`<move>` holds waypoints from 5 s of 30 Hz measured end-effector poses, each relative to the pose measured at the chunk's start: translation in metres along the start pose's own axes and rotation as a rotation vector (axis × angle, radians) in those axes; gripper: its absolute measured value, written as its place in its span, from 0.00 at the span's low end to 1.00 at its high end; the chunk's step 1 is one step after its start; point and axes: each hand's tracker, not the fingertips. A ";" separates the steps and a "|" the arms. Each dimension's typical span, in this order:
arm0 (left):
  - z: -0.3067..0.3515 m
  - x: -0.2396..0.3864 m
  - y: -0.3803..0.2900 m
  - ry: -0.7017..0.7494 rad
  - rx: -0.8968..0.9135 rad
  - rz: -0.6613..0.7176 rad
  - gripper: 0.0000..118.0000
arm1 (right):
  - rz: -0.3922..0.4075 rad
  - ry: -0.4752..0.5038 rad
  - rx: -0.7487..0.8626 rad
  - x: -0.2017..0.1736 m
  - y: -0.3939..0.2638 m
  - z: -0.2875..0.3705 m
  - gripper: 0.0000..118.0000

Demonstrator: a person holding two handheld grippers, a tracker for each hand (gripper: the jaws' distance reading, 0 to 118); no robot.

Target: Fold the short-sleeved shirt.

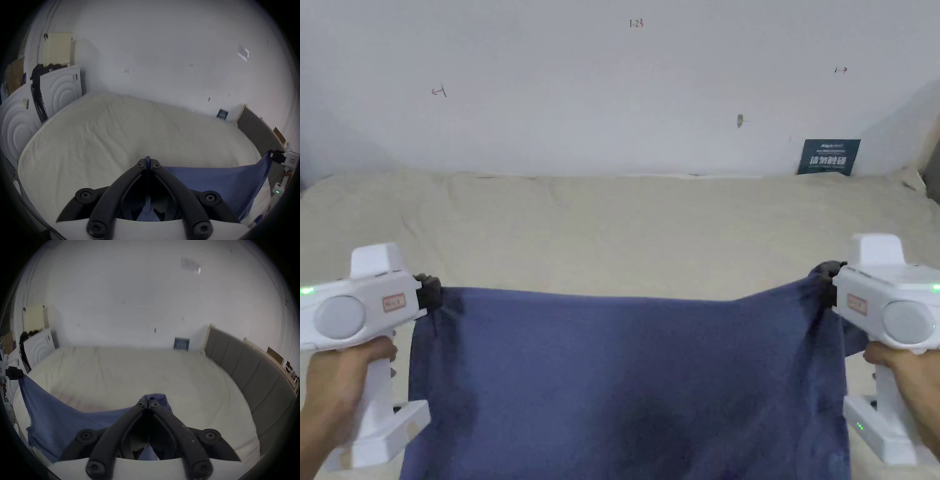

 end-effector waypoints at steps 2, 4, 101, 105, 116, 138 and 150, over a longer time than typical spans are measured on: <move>0.014 0.002 0.032 0.015 0.065 -0.030 0.03 | 0.006 0.001 0.088 -0.003 0.037 0.020 0.02; 0.026 0.005 0.063 0.023 0.123 -0.042 0.02 | -0.002 0.015 0.162 -0.005 0.075 0.034 0.02; 0.161 0.052 -0.139 0.073 0.327 -0.098 0.50 | -0.040 -0.039 0.265 -0.051 -0.100 0.181 0.60; 0.161 0.063 -0.140 0.044 0.366 -0.136 0.00 | 0.003 -0.097 0.302 -0.057 -0.101 0.186 0.03; 0.145 0.038 -0.167 0.049 0.099 -0.117 0.00 | -0.021 -0.048 0.278 -0.047 -0.108 0.184 0.02; 0.081 -0.051 -0.309 0.131 -0.385 -0.063 0.09 | -0.010 -0.039 0.121 -0.046 -0.146 0.167 0.02; 0.097 -0.048 -0.283 0.098 -0.294 0.010 0.01 | -0.115 -0.064 -0.354 -0.016 -0.252 0.128 0.94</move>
